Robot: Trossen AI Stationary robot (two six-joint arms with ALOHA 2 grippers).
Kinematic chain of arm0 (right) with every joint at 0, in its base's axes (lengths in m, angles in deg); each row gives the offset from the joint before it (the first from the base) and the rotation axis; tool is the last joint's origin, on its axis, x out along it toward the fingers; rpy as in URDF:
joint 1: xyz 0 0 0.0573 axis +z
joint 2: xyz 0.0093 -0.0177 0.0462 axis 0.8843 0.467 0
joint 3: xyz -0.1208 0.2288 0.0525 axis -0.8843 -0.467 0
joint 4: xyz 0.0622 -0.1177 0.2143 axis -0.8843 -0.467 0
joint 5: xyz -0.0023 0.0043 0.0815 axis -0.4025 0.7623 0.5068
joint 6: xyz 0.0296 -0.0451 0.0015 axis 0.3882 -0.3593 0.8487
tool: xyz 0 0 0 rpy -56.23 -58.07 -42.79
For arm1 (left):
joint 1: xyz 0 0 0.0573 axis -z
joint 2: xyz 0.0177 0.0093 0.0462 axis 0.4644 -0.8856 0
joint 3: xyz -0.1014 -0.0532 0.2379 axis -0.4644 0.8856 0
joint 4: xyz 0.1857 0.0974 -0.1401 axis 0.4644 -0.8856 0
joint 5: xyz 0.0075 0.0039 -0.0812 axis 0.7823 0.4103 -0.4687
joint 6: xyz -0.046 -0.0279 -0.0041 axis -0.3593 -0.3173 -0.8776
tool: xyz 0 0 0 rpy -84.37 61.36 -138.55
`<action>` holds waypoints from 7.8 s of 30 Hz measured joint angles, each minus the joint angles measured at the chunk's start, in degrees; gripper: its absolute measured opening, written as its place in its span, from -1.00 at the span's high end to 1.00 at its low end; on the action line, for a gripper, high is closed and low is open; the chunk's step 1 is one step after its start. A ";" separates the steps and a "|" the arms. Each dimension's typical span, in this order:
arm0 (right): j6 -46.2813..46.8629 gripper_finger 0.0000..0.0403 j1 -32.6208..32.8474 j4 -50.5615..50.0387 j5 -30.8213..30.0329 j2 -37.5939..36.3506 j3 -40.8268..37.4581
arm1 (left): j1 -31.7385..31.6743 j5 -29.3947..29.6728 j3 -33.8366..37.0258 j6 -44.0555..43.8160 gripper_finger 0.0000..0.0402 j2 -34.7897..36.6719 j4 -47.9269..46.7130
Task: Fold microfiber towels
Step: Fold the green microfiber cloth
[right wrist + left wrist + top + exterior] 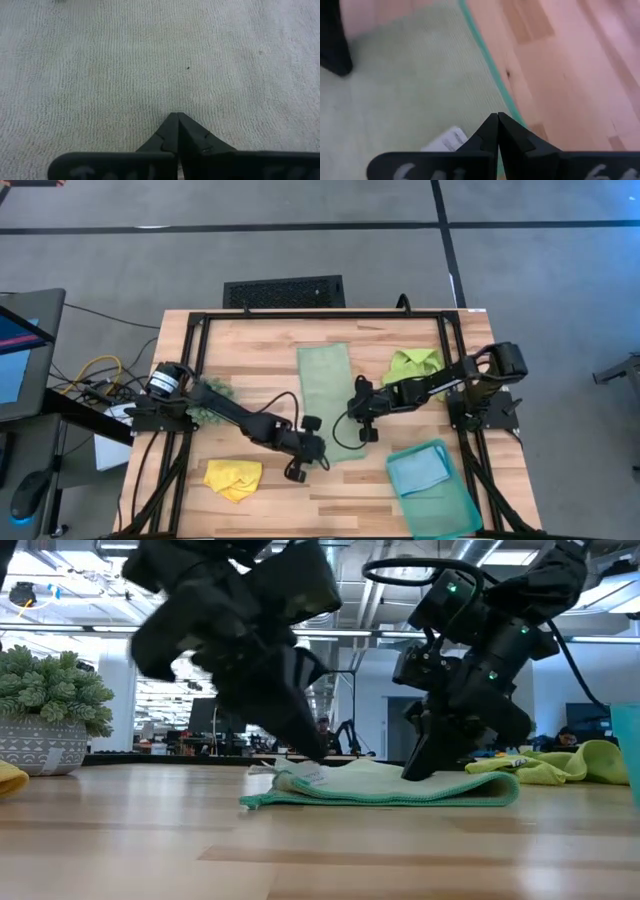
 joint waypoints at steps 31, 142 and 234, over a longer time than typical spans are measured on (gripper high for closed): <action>0.46 0.86 -0.56 -3.74 0.84 -2.58 -0.20 | 1.54 4.45 5.31 -4.24 1.00 0.87 11.91; -13.13 0.97 6.19 -20.33 16.47 -9.56 17.18 | 1.59 23.77 3.65 1.48 1.00 -4.03 10.18; -23.64 -0.01 -21.91 -31.97 34.45 11.44 35.14 | -2.76 36.31 26.69 -11.17 1.00 5.32 37.27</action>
